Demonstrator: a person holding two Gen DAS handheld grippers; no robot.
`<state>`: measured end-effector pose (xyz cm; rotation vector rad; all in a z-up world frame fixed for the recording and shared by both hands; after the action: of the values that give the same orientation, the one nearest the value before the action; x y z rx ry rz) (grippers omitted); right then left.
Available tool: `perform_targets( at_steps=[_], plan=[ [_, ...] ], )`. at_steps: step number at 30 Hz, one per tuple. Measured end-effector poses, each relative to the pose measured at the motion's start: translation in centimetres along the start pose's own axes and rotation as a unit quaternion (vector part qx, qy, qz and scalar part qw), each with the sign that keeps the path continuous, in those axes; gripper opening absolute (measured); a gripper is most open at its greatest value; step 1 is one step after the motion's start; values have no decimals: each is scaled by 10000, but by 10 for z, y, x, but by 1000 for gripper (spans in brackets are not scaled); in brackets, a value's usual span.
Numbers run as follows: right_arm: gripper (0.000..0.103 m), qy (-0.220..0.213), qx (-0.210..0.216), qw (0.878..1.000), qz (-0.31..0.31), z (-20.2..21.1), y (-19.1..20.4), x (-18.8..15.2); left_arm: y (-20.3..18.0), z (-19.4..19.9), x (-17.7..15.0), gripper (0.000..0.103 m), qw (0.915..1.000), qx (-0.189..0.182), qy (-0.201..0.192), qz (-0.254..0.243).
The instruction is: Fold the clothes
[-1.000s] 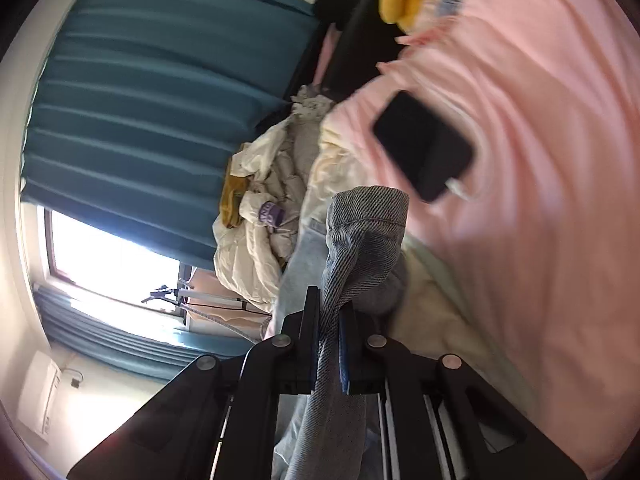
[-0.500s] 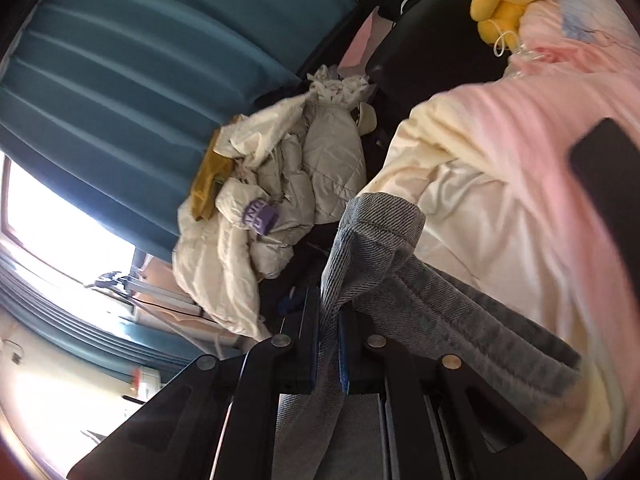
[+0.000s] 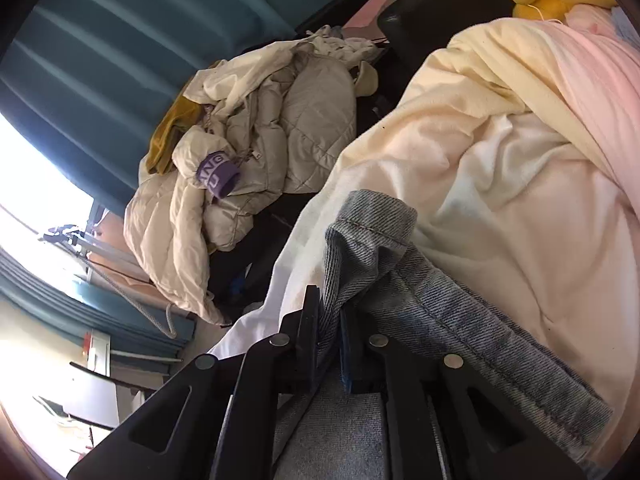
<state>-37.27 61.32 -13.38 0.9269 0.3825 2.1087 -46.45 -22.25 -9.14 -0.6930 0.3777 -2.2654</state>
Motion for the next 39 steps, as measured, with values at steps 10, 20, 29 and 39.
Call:
perform_targets(
  at_steps=[10,20,29,39],
  plan=[
    [15,85,584,9975,390,77,-14,-35,64,108,-60,65,9964,-837,-103,-56],
    [21,393,1172,9906,-579,133,-58,-94,192,131,-75,65,9745,-1366,277,1757],
    [62,674,1234,9828,-1195,106,-63,-124,189,99,-60,63,9744,-1586,174,1586],
    [66,885,1559,9763,-1214,112,-41,-164,189,59,-41,43,9770,-1219,17,1749]
  ],
)
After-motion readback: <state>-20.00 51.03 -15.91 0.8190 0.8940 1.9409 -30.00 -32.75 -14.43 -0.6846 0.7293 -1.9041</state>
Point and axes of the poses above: each gripper's, at about its wrist camera, not at the fingertips, and z roughly against the way its jaws point, y to its left, x to its top, the point moved 4 cm from there along -z, roughly the way its jaws point, and after that the axes turned 9 degrees about z, right-handed, at the moved point
